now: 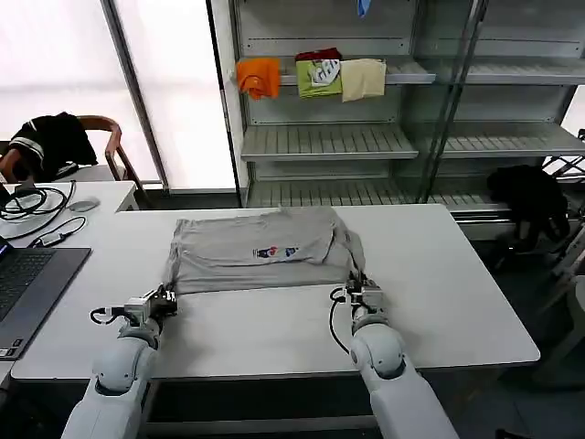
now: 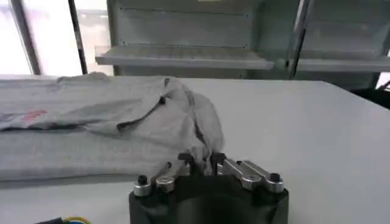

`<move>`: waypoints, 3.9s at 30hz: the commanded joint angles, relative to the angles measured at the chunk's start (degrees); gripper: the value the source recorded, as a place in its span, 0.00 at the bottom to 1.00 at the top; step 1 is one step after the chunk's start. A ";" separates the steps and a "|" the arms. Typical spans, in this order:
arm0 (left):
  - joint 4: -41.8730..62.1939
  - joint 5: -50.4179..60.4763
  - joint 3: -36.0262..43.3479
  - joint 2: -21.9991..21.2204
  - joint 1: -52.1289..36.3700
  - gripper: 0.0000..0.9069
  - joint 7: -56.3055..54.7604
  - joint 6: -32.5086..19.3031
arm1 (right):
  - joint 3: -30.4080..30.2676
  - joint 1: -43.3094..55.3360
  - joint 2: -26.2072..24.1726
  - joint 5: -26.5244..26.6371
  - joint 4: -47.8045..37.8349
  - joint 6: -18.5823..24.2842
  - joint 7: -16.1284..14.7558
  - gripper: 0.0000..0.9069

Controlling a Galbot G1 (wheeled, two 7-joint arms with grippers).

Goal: Fold and organize the clothes.

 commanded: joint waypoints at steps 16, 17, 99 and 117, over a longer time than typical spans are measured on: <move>-18.53 -2.77 -2.83 0.91 11.19 0.02 -0.59 -0.45 | 0.55 -10.97 -2.94 -1.21 21.21 -0.70 3.42 0.00; -19.16 -2.86 -2.95 0.91 11.90 0.02 -0.65 -0.42 | 0.70 -11.51 -3.04 -1.21 21.88 -0.71 3.47 0.00; -33.12 -5.56 -4.88 6.45 14.79 1.00 -0.17 0.22 | 14.05 -13.55 -10.61 3.63 32.37 -0.57 -2.68 1.00; -7.99 -13.82 4.53 13.01 -10.16 1.00 4.70 0.32 | 2.50 18.22 -9.77 3.96 1.40 -0.63 -7.34 1.00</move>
